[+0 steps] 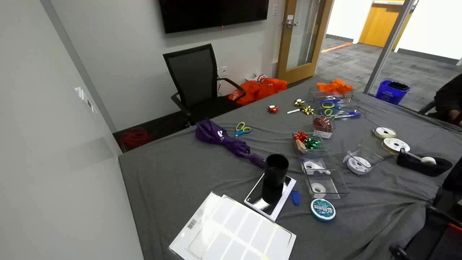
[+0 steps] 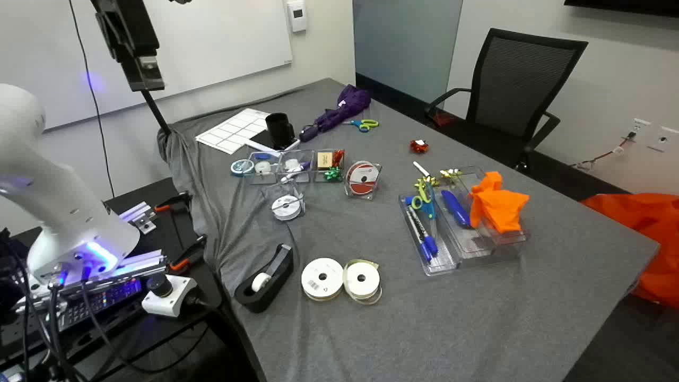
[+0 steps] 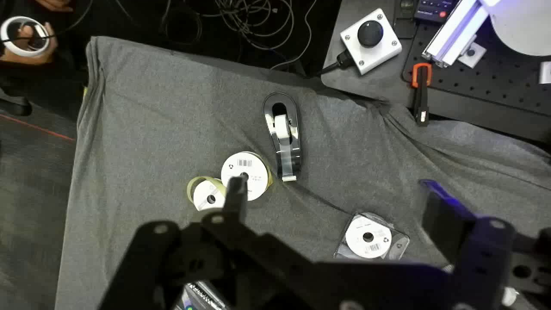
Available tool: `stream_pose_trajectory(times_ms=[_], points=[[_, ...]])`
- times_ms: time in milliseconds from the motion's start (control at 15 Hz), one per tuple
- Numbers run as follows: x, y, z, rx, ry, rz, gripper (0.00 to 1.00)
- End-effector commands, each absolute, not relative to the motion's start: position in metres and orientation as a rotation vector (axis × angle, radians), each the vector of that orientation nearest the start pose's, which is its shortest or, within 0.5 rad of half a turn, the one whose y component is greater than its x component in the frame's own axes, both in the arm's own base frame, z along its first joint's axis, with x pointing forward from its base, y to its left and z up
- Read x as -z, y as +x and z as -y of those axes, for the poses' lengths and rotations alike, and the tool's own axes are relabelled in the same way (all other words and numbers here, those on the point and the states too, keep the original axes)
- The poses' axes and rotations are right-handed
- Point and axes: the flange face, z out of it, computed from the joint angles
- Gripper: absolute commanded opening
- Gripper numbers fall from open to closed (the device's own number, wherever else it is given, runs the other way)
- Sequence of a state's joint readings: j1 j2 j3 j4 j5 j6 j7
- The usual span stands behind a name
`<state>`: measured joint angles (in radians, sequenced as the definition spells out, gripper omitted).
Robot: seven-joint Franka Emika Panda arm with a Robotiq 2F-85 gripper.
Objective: Remove the red and green ribbon from the top compartment of the clear case on the left and put them on the table
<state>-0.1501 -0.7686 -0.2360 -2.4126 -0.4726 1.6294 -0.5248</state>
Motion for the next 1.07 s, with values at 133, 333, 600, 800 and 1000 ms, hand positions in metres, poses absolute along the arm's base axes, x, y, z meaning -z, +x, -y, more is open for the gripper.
stream_pose_trajectory(times_ms=[133, 333, 600, 800, 1000], points=[[-0.56, 0.277, 0.181, -0.257, -3.377, 0.407, 1.0], [-0.56, 0.277, 0.181, -0.257, -3.377, 0.407, 1.0], [-0.556, 0.298, 0.179, -0.126, -3.254, 0.254, 1.0], [-0.558, 0.322, 0.179, -0.009, -3.145, 0.116, 1.0], [-0.561, 0.358, 0.184, 0.122, -3.052, -0.009, 1.0]])
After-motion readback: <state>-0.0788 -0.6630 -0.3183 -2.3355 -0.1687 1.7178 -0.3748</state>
